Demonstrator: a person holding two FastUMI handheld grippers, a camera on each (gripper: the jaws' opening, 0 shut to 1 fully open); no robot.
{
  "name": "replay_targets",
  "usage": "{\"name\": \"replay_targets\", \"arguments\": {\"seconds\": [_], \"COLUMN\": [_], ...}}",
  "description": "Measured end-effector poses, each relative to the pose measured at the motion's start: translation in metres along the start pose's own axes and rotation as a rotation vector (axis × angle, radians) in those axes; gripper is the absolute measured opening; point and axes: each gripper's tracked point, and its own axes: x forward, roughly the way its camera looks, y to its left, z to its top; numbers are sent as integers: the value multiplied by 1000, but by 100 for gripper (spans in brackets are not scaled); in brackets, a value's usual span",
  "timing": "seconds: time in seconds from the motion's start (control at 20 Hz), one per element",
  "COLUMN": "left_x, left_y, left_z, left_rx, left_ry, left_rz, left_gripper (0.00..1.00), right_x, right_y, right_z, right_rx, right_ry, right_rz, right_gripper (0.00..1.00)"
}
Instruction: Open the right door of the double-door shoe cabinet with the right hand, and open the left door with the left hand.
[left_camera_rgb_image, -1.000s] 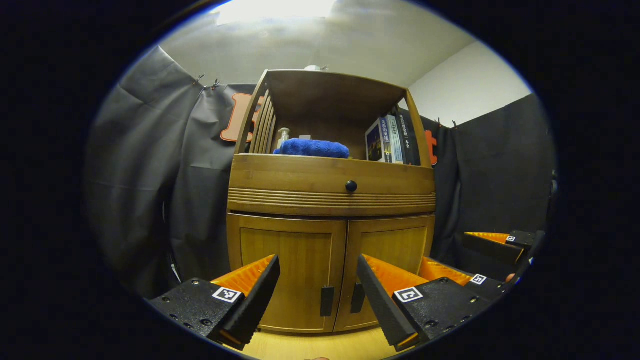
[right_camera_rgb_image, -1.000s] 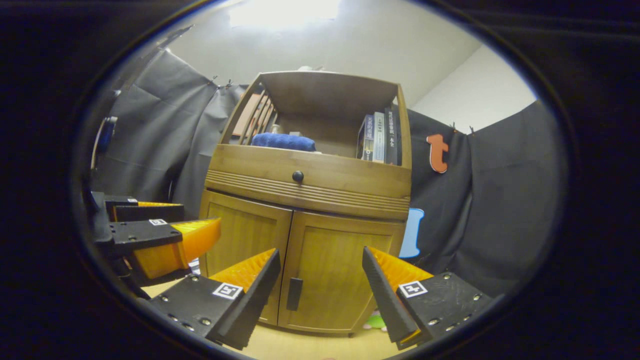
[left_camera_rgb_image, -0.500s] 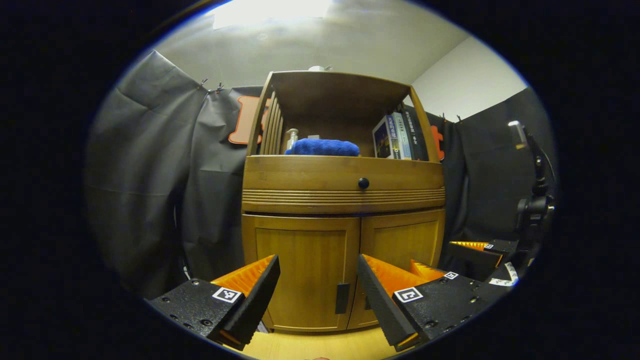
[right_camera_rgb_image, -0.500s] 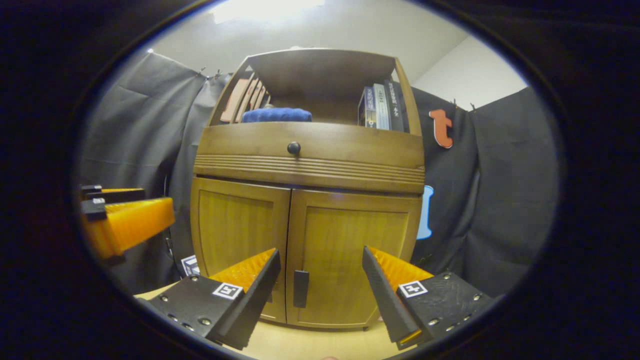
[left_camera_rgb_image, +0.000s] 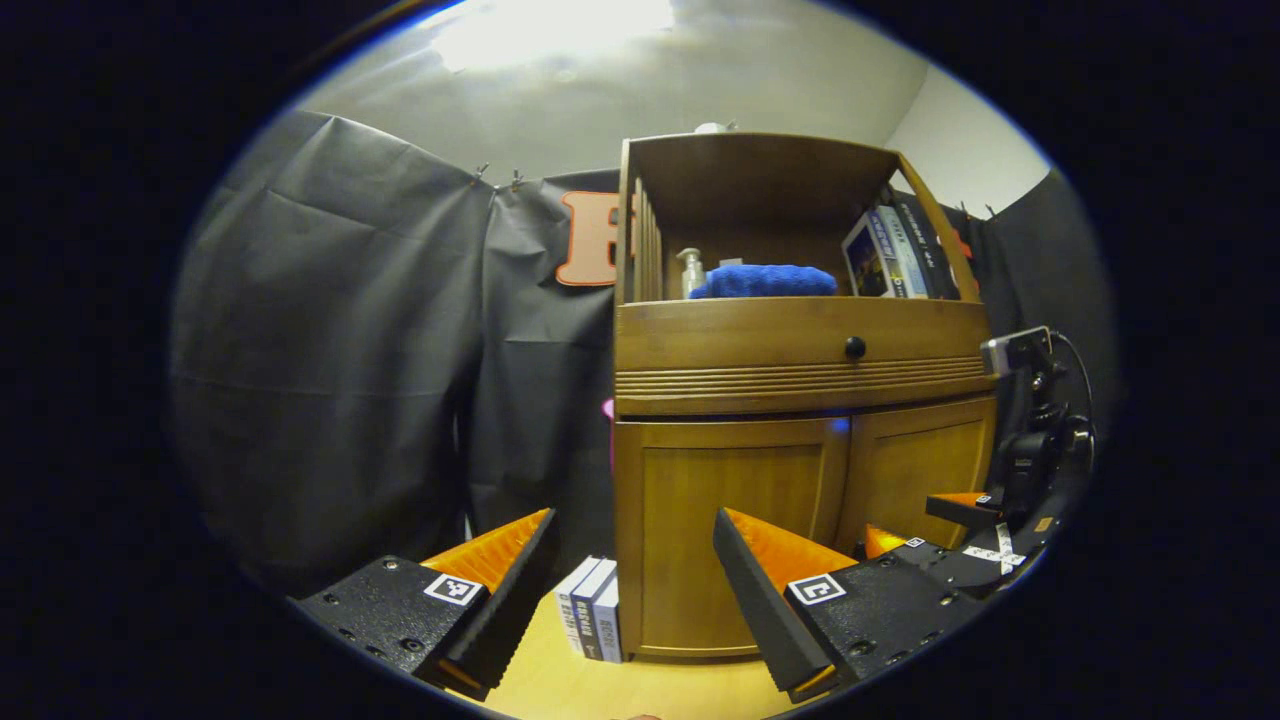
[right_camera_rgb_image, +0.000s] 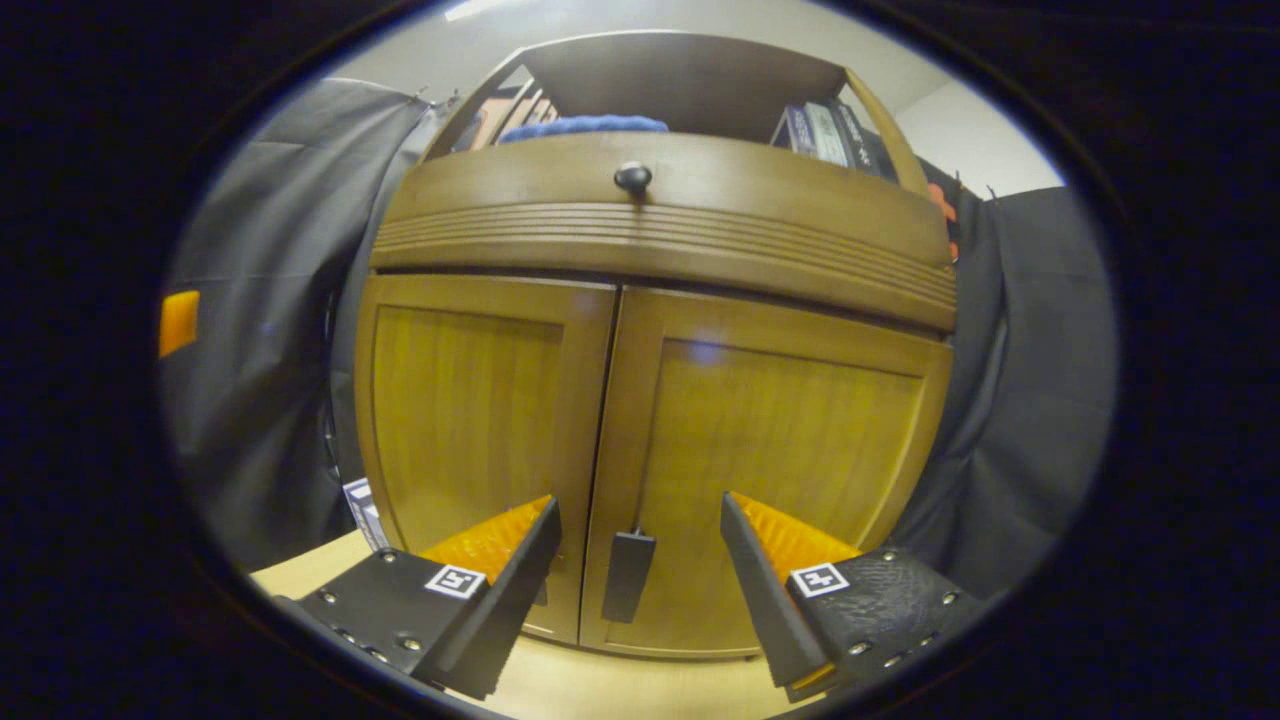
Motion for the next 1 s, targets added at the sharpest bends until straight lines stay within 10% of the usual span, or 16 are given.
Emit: {"name": "replay_targets", "arguments": {"seconds": [0.7,1.0], "left_x": [-7,-9], "left_y": [59,51], "left_z": [-6,-12], "left_rx": [11,-27], "left_ry": [28,39], "left_rz": [156,123], "left_gripper": [92,92], "right_x": [48,44], "right_y": [6,3], "right_z": [-44,-48], "right_rx": [61,131], "right_ry": [119,134], "right_rz": [-44,-44], "right_gripper": [29,27]}}
